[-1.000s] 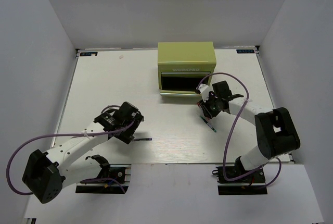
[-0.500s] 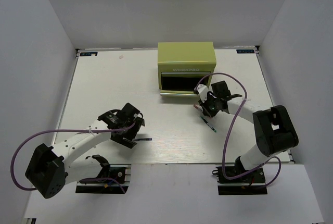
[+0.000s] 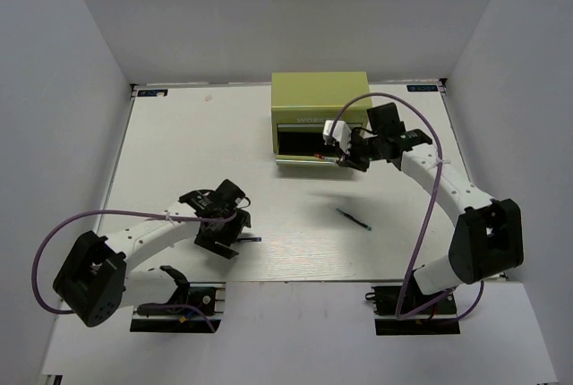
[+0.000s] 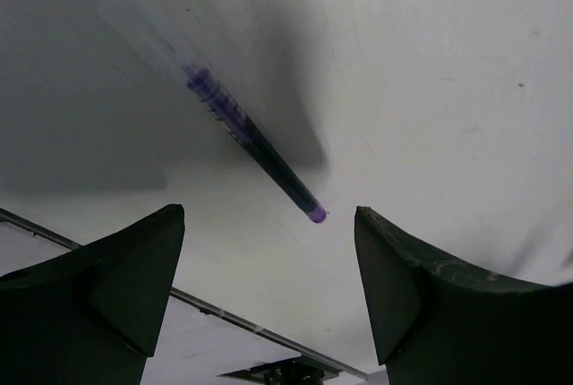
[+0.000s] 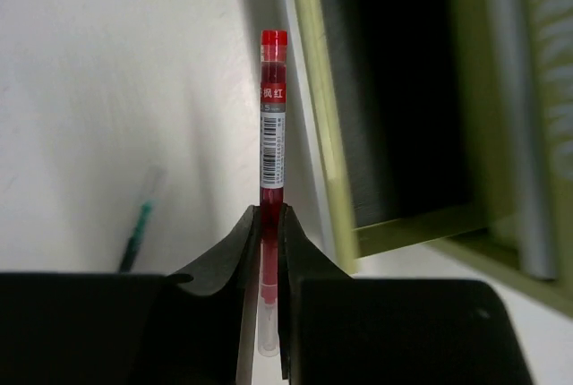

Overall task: Sort the stationery into containers
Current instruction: Pick up the pen from the center of the board, then place the pen in the drawer.

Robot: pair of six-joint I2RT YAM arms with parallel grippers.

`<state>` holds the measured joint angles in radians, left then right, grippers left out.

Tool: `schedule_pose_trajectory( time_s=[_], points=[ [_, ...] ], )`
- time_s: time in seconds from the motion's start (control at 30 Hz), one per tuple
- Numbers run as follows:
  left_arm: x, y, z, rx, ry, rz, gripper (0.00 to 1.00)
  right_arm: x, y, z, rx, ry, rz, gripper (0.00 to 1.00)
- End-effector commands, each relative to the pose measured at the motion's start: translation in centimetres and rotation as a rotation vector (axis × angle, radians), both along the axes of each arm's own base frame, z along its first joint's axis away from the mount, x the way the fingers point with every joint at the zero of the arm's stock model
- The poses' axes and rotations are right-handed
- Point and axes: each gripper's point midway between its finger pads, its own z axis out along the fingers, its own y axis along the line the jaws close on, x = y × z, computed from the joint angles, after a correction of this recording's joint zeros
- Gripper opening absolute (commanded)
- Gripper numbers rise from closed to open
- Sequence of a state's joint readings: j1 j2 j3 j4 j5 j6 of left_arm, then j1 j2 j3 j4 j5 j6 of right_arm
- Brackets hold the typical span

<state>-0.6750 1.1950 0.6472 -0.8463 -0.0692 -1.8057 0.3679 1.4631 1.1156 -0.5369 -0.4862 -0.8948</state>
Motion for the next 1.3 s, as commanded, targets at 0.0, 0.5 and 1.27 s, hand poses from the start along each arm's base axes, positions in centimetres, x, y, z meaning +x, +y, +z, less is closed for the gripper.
schedule_pose_trajectory(
  time_s=[0.0, 0.5, 1.27],
  points=[
    [-0.2, -0.1, -1.0, -0.002, 0.034, 0.017, 0.86, 1.8, 1.4, 3.9, 0.012, -0.133, 0.088, 0.00],
    [0.3, -0.2, -1.6, 0.022, 0.048, 0.028, 0.82, 10.0, 4.0, 3.0, -0.039, -0.188, 0.021, 0.41],
    [-0.2, 0.5, -1.8, 0.084, 0.112, 0.061, 0.65, 2.4, 1.8, 5.3, 0.142, -0.174, -0.076, 0.45]
  ],
)
